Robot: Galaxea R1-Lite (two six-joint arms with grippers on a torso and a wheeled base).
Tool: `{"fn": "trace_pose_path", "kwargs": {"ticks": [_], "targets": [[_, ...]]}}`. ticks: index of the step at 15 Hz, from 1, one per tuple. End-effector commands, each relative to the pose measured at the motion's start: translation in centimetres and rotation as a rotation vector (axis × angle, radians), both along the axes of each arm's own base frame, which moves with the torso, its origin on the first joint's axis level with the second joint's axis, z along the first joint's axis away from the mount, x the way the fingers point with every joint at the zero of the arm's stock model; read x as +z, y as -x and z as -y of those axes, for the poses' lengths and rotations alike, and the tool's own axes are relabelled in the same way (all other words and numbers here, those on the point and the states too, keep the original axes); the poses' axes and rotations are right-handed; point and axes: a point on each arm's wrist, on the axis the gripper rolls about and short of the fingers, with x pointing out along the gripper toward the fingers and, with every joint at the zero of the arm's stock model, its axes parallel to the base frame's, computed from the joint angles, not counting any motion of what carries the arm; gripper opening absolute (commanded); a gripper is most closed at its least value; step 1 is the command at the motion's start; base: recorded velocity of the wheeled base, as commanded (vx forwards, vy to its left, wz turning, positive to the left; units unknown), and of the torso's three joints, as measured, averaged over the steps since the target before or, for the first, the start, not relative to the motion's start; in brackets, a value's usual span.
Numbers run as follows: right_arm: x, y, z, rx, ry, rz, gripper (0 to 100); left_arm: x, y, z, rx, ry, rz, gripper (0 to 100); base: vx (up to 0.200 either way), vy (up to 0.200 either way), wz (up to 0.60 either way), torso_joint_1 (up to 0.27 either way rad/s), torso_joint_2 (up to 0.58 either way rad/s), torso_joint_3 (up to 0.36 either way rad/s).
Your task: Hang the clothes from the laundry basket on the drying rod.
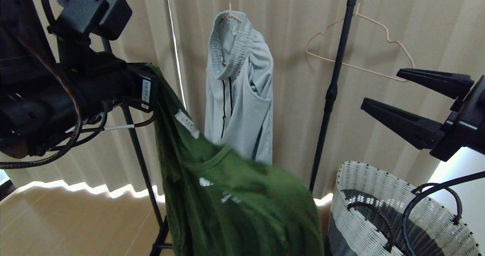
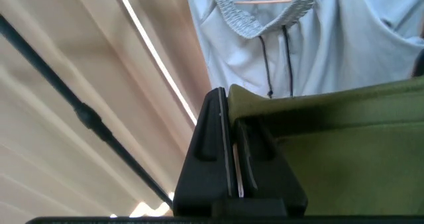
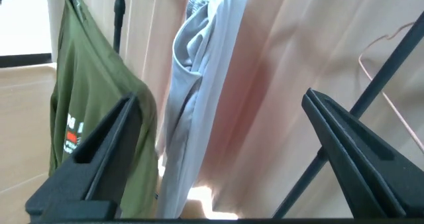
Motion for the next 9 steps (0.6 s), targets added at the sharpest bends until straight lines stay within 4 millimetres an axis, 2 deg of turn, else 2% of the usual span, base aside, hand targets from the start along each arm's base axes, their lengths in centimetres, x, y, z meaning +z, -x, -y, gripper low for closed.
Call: {"fn": "trace_pose_path", "kwargs": {"ticks": [1,5,8,9], "targets": [[-0.3,0.2,0.1,0.002,0.005,-0.007,100,0.0,-0.1,0.1,0.001,-0.001,0.001,0,0.000,0.000,0.00,0.000,0.00,0.000],[-1.3,0.4,0.5,-0.029,0.028,-0.033,100,-0.5,0.2,-0.1,0.001,-0.011,-0.015,0,0.000,0.000,0.00,0.000,0.00,0.000],[-2.8,-0.3,2.6,-0.160,0.089,-0.052,100,-1.2,1.0,-0.8,0.006,-0.020,-0.030,0,0.000,0.000,0.00,0.000,0.00,0.000],[-3.6,-0.5,3.9,-0.236,0.145,-0.052,100,-1.7,1.3,-2.1,0.046,-0.026,-0.040,0,0.000,0.000,0.00,0.000,0.00,0.000]]}}
